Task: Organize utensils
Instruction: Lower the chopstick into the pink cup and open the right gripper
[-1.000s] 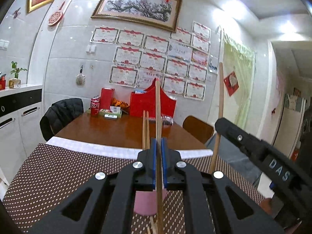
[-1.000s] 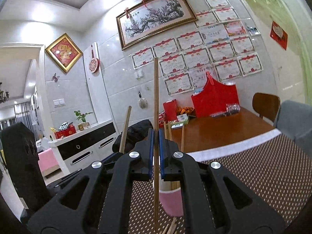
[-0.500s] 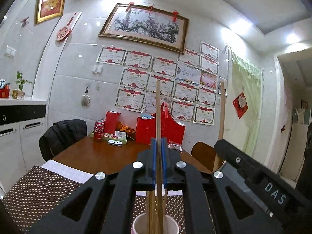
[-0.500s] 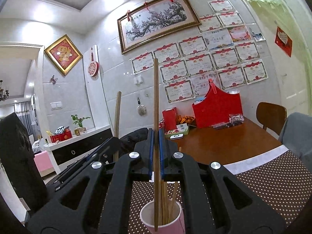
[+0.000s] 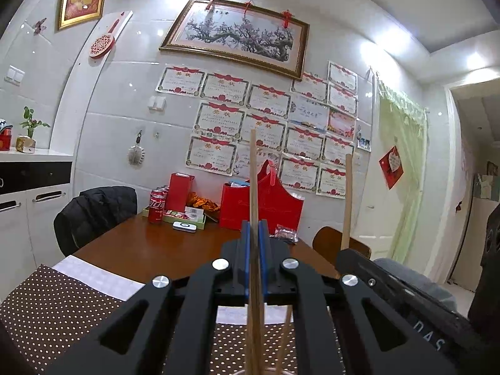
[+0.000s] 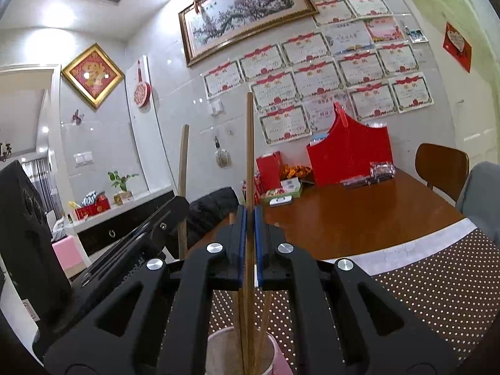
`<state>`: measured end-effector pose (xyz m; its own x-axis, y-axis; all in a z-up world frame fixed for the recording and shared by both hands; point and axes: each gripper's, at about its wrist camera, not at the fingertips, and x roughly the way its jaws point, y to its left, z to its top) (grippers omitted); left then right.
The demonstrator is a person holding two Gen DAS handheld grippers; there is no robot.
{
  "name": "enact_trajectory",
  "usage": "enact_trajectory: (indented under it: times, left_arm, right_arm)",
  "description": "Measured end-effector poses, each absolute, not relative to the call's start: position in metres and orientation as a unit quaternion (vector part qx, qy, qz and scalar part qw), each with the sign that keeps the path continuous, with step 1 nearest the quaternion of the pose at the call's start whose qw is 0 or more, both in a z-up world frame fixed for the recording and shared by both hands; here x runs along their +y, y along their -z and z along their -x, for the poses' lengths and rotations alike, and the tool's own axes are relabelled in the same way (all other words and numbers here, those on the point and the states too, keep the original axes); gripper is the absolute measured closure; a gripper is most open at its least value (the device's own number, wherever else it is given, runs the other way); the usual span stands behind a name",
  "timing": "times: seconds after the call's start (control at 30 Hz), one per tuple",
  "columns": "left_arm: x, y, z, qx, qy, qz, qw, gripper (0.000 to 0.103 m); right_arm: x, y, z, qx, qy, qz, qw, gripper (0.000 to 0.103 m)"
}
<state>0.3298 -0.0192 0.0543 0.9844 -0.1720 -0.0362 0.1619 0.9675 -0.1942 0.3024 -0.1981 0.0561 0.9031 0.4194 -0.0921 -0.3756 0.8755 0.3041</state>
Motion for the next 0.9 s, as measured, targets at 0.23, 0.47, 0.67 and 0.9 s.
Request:
enact_trajectory:
  times: [0.23,0.47,0.67,0.9]
  left_arm:
    - [-0.021,-0.027,-0.329,0.061,0.084,0.065,0.992,0.097]
    - [-0.014,0.0,-0.323,0.114,0.08,0.046,0.989,0.096]
    - [-0.012,0.011,-0.319,0.142,0.085,0.03,0.986,0.095]
    - [-0.006,0.011,-0.307,0.168,0.093,0.027,0.981,0.083]
  right_arm:
    - [-0.19,-0.039,-0.309,0.133,-0.213,-0.123,0.96,0.097]
    - [-0.183,-0.018,-0.305,0.198,-0.218,-0.103,0.95,0.097]
    - [-0.181,-0.006,-0.3,0.229,-0.221,-0.091,0.943,0.096]
    - [-0.196,-0.005,-0.286,0.232,-0.196,-0.119,0.945,0.045]
